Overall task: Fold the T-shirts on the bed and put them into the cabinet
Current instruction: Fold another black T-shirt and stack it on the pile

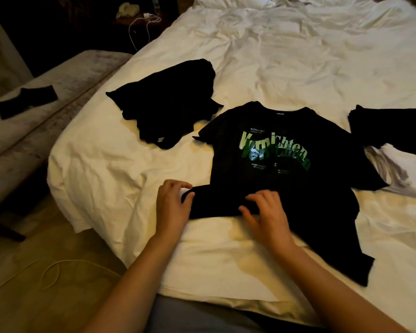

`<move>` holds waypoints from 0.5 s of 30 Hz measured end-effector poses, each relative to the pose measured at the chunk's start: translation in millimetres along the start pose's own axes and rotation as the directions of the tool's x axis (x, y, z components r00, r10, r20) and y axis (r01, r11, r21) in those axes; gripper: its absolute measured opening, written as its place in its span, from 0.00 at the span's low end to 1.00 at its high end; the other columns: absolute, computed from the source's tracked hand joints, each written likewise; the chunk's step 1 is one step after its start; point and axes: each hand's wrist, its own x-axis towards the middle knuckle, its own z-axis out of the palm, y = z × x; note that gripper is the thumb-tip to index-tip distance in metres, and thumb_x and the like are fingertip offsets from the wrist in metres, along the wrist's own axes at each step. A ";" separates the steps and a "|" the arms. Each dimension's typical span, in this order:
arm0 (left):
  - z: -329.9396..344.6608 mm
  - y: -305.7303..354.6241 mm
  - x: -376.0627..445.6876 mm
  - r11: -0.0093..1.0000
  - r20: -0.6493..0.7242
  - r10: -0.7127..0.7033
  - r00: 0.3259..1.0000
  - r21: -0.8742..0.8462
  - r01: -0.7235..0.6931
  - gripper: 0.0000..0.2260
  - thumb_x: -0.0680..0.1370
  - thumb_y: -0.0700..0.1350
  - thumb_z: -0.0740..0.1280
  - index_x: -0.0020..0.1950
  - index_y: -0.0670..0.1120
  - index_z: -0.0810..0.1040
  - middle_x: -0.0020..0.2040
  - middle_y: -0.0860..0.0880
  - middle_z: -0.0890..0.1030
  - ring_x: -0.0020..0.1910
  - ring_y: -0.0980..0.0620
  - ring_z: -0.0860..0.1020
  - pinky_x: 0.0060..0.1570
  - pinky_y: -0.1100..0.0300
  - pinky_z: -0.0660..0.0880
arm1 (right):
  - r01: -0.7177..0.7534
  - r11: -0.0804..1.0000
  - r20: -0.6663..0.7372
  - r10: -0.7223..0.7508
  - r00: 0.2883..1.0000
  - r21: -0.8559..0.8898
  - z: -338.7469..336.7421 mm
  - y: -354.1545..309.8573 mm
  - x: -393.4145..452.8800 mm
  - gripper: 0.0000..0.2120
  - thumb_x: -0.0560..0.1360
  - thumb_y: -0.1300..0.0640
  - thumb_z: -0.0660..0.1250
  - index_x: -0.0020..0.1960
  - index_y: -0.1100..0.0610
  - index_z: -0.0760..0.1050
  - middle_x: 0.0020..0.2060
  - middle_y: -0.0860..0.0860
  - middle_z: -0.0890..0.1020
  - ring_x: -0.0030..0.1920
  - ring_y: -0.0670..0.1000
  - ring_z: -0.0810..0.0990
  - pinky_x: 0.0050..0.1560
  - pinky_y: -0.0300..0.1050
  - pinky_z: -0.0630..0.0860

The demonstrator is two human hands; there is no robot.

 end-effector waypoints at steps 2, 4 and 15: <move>0.1 -1.5 -5.6 0.966 0.108 0.256 0.961 0.016 -0.259 0.10 0.74 0.51 0.73 0.52 0.49 0.84 0.51 0.54 0.80 0.53 0.52 0.76 0.55 0.58 0.69 | -0.004 0.999 0.130 0.011 0.991 -0.054 8.5 -3.6 -16.1 0.23 0.72 0.49 0.75 0.62 0.59 0.77 0.55 0.54 0.77 0.57 0.56 0.73 0.55 0.49 0.73; 6.1 -9.1 -12.1 0.929 0.316 0.324 0.892 0.072 -0.363 0.25 0.69 0.61 0.72 0.61 0.50 0.83 0.56 0.52 0.82 0.58 0.53 0.76 0.59 0.58 0.66 | -0.090 0.987 0.151 0.110 0.982 -0.131 14.6 -1.2 -18.4 0.27 0.70 0.52 0.76 0.66 0.59 0.74 0.58 0.56 0.76 0.58 0.58 0.73 0.56 0.53 0.75; -15.6 -10.4 -18.0 0.903 0.324 0.407 0.854 -0.005 -0.429 0.12 0.69 0.36 0.72 0.51 0.44 0.85 0.43 0.50 0.84 0.43 0.51 0.77 0.48 0.65 0.66 | 0.053 0.995 0.090 -0.046 0.995 -0.084 -16.0 15.6 -10.2 0.09 0.74 0.53 0.64 0.49 0.56 0.79 0.50 0.52 0.81 0.55 0.56 0.77 0.57 0.47 0.66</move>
